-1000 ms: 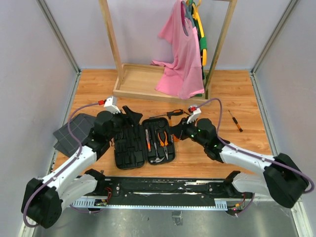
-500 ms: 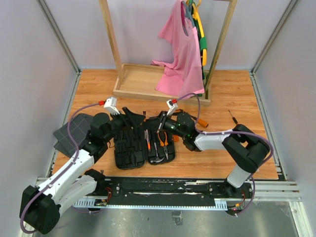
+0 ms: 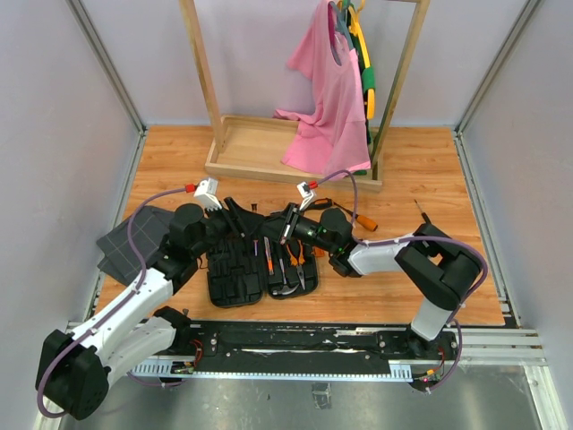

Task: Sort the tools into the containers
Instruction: Pick up the screwdriver from the center of the board.

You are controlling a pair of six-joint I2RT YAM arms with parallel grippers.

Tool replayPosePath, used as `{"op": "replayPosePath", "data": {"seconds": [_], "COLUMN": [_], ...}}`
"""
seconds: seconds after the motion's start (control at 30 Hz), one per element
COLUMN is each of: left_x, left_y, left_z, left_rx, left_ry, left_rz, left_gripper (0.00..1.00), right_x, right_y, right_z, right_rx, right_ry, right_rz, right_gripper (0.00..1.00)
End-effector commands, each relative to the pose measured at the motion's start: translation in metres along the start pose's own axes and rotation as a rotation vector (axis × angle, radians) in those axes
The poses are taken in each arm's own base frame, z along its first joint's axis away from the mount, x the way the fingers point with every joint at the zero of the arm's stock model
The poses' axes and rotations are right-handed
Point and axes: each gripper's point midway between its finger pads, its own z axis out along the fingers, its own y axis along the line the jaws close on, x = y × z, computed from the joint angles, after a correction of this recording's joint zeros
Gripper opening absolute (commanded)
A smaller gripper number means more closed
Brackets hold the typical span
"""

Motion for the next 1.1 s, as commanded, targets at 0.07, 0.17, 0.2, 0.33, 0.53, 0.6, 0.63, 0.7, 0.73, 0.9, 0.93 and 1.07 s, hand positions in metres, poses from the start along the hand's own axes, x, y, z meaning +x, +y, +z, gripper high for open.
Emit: {"op": "replayPosePath", "data": {"seconds": [0.07, 0.17, 0.2, 0.33, 0.53, 0.6, 0.63, 0.7, 0.73, 0.9, 0.93, 1.07], "left_x": [-0.006, -0.006, -0.007, -0.010, -0.010, -0.010, -0.011, -0.013, -0.013, -0.017, -0.019, -0.021], "left_y": [-0.009, -0.009, -0.008, -0.007, -0.004, -0.002, -0.001, 0.003, 0.006, 0.022, 0.027, 0.044], "left_z": [0.001, 0.001, 0.000, 0.000, -0.001, -0.001, -0.001, -0.002, -0.003, -0.006, -0.008, -0.014], "left_rx": [0.010, 0.005, 0.002, -0.019, -0.044, -0.053, -0.062, -0.091, -0.111, -0.207, -0.238, -0.342], "left_ry": [-0.008, -0.006, -0.008, -0.014, -0.006, -0.003, -0.003, -0.002, 0.006, 0.000, -0.001, 0.000], "left_rz": [-0.004, -0.004, -0.003, 0.003, 0.025, 0.038, 0.046, 0.062, 0.073, 0.107, 0.112, 0.126], "left_gripper": [0.42, 0.36, 0.34, 0.20, 0.01, 0.00, 0.00, 0.00, 0.00, 0.01, 0.01, 0.00], "right_x": [0.001, 0.002, 0.002, 0.002, 0.003, 0.002, 0.000, 0.000, -0.001, -0.002, -0.001, 0.002], "right_y": [0.020, 0.018, 0.017, 0.015, 0.012, 0.014, 0.016, 0.018, 0.019, 0.011, 0.007, -0.010], "right_z": [0.005, 0.004, 0.004, 0.004, 0.001, 0.001, 0.001, -0.001, -0.002, -0.012, -0.015, -0.031], "right_rx": [-0.077, -0.071, -0.068, -0.052, -0.038, -0.043, -0.049, -0.051, -0.048, 0.013, 0.035, 0.143], "right_ry": [-0.006, -0.008, -0.008, -0.003, -0.001, 0.000, -0.001, 0.002, 0.004, 0.013, 0.020, 0.068], "right_rz": [-0.033, -0.042, -0.046, -0.058, -0.095, -0.110, -0.119, -0.137, -0.148, -0.229, -0.249, -0.348], "right_gripper": [0.01, 0.01, 0.01, 0.01, 0.13, 0.27, 0.33, 0.43, 0.47, 0.56, 0.57, 0.60]}}
